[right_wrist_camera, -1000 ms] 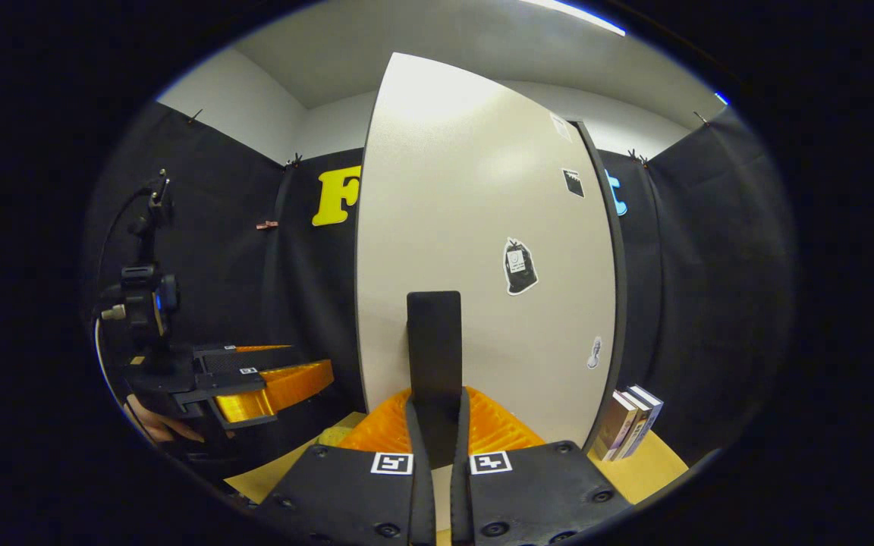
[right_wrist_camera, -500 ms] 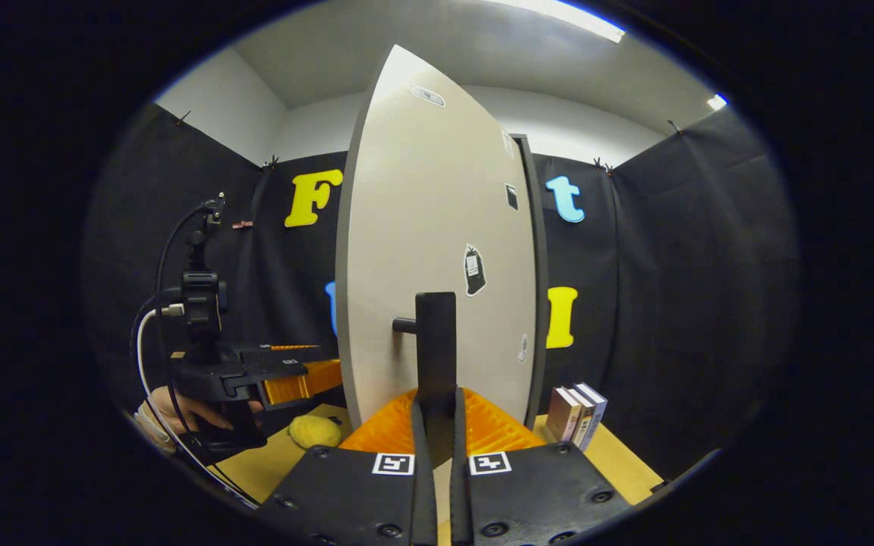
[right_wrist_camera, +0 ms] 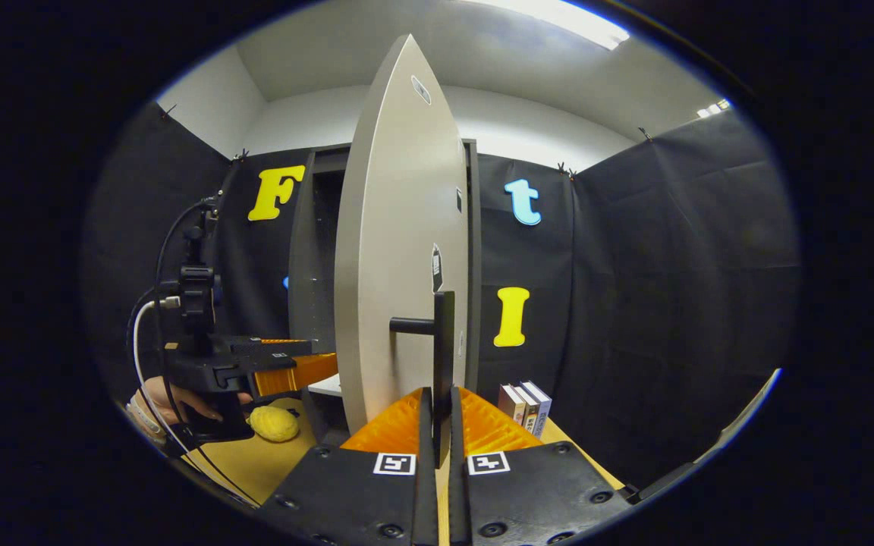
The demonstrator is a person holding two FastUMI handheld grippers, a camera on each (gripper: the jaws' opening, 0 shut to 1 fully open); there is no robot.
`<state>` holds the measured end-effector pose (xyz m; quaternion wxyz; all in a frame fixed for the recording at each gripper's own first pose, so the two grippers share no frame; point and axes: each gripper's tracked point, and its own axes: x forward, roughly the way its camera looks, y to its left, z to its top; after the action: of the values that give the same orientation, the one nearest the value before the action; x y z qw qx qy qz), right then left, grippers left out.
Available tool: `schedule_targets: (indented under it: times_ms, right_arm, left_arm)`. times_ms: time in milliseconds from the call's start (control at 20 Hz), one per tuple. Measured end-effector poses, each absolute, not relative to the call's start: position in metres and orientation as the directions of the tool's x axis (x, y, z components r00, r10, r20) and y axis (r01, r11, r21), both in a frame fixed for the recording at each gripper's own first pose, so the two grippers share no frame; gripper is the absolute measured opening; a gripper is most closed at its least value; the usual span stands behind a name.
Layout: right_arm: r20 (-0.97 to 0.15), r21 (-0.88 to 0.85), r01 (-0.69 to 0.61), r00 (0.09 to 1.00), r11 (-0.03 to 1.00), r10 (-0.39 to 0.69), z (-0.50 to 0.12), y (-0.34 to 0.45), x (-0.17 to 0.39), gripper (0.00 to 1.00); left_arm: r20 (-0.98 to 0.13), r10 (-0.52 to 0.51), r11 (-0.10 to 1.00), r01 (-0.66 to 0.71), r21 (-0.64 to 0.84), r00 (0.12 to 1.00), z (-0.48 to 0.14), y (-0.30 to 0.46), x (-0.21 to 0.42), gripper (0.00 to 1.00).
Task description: Open the cabinet door with the right hand, grasp the bottle in the cabinet with the left hand and place it on the coaster, then close the cabinet door with the right hand.
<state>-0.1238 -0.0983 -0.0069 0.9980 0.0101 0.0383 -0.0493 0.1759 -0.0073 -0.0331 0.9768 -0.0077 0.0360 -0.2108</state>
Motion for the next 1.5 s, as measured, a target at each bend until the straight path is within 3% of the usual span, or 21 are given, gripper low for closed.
schedule_targets:
  times_ms: [600, 950, 1050, 1200, 1500]
  right_arm:
    - [-0.070, -0.016, -0.002, 0.998, 1.000, 0.001, -0.008, -0.124, -0.133, 0.10]
    - [-0.070, -0.029, 0.060, 0.996, 0.998, -0.062, -0.013, -0.163, -0.134, 0.10]
    - [-0.070, -0.024, 0.087, 0.994, 0.996, -0.089, -0.012, -0.180, -0.135, 0.06]
    - [-0.078, 0.052, 0.070, 0.995, 0.996, -0.066, -0.013, -0.181, -0.136, 0.05]
    - [-0.062, -0.008, 0.055, 0.997, 0.998, -0.055, -0.005, -0.181, -0.157, 0.09]
  left_arm:
    - [-0.051, -0.352, 0.936, 0.351, -0.017, 0.935, -0.029, -0.027, 0.187, 0.98]
    - [-0.048, -0.332, 0.943, 0.332, -0.005, 0.942, -0.026, -0.038, 0.190, 0.98]
    - [-0.045, -0.338, 0.941, 0.338, -0.009, 0.940, -0.025, -0.046, 0.191, 0.99]
    - [-0.048, -0.342, 0.940, 0.342, -0.001, 0.939, -0.027, -0.053, 0.193, 0.99]
    - [-0.023, -0.320, 0.948, 0.320, -0.004, 0.947, -0.026, -0.043, 0.211, 0.98]
